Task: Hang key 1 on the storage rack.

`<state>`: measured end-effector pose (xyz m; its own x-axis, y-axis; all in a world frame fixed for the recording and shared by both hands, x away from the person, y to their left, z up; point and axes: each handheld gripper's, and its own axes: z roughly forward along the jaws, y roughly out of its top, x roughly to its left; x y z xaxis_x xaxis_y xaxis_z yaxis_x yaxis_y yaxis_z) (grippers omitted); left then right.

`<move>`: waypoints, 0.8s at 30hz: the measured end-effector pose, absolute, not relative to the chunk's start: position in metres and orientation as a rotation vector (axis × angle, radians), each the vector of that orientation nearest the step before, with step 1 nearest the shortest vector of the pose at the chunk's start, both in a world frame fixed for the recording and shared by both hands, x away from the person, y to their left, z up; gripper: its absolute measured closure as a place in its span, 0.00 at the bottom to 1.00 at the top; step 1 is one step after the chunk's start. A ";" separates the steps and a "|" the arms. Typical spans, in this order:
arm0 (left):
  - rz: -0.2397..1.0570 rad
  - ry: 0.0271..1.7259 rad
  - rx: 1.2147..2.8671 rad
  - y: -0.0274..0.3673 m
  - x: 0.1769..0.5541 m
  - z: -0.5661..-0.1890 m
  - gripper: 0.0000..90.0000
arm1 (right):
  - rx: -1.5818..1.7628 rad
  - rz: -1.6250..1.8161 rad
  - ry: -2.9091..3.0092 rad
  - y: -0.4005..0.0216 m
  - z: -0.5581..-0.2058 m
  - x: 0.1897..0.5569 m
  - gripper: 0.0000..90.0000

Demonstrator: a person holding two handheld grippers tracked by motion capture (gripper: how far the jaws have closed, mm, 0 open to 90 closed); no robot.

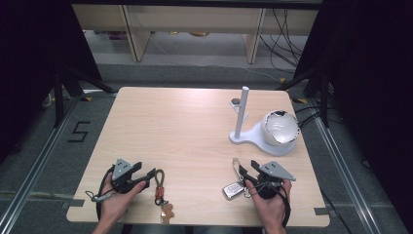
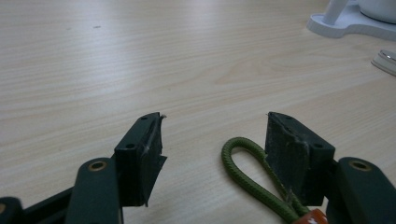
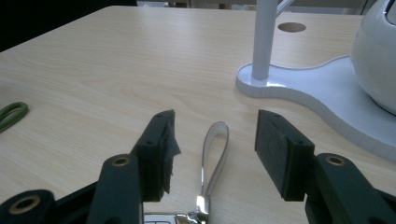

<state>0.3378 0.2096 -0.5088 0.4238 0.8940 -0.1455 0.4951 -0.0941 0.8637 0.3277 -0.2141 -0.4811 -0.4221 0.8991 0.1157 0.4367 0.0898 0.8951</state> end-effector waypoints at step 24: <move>0.147 1.392 2.329 0.173 0.376 -0.468 0.41 | 1.374 1.280 1.928 -0.213 -0.480 0.331 0.54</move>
